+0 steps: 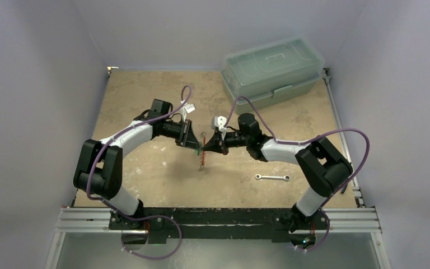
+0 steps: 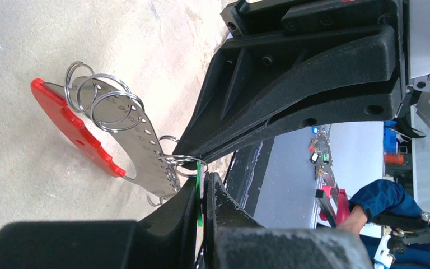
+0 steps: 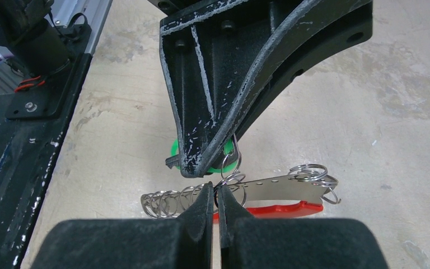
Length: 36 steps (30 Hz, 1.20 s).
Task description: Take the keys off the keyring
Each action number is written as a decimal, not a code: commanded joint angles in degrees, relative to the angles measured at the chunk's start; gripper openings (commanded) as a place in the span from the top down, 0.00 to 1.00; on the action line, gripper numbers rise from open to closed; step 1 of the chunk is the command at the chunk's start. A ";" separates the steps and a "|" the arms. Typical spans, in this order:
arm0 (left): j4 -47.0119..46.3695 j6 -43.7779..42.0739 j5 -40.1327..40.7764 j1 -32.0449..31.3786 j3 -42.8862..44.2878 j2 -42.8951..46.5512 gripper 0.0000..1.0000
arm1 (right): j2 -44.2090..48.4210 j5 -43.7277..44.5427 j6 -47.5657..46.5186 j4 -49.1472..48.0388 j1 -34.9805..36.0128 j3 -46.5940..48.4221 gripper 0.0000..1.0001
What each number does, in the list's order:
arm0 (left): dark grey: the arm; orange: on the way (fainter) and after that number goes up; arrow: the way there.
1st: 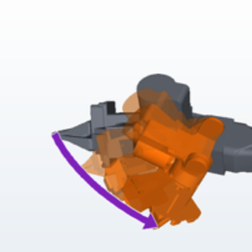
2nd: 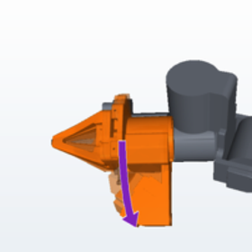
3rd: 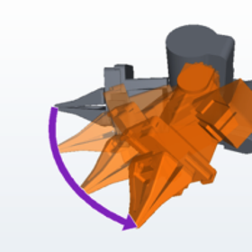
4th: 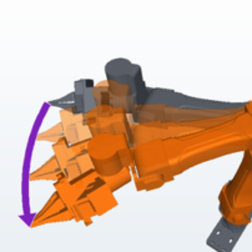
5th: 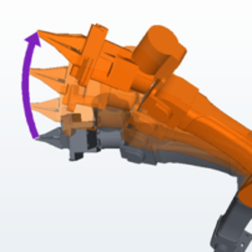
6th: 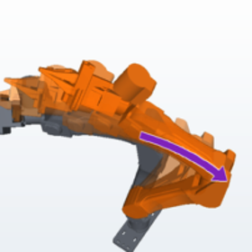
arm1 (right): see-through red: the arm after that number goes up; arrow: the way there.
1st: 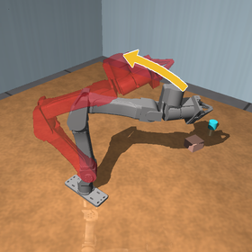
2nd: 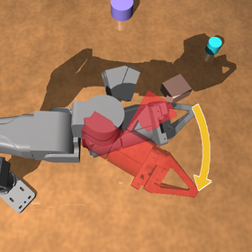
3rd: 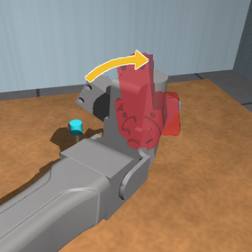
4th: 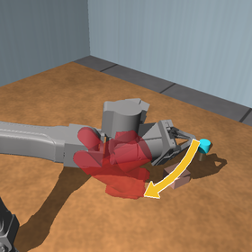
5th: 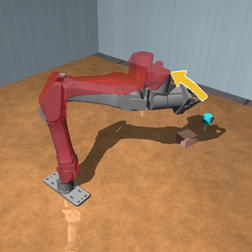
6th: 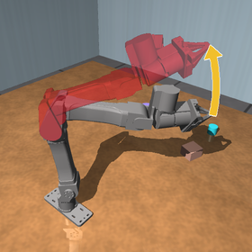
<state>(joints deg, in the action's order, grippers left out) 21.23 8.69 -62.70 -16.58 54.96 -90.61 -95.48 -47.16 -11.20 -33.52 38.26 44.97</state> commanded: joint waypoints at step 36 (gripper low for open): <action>-3.38 1.08 6.81 0.85 -1.39 -2.20 1.00 | 1.33 -1.71 -0.75 -4.25 0.15 -1.55 1.00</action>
<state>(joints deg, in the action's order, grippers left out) 19.70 9.52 -57.30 -16.12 53.76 -92.18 -95.48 -47.07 -11.42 -35.20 38.24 43.70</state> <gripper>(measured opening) 0.029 0.012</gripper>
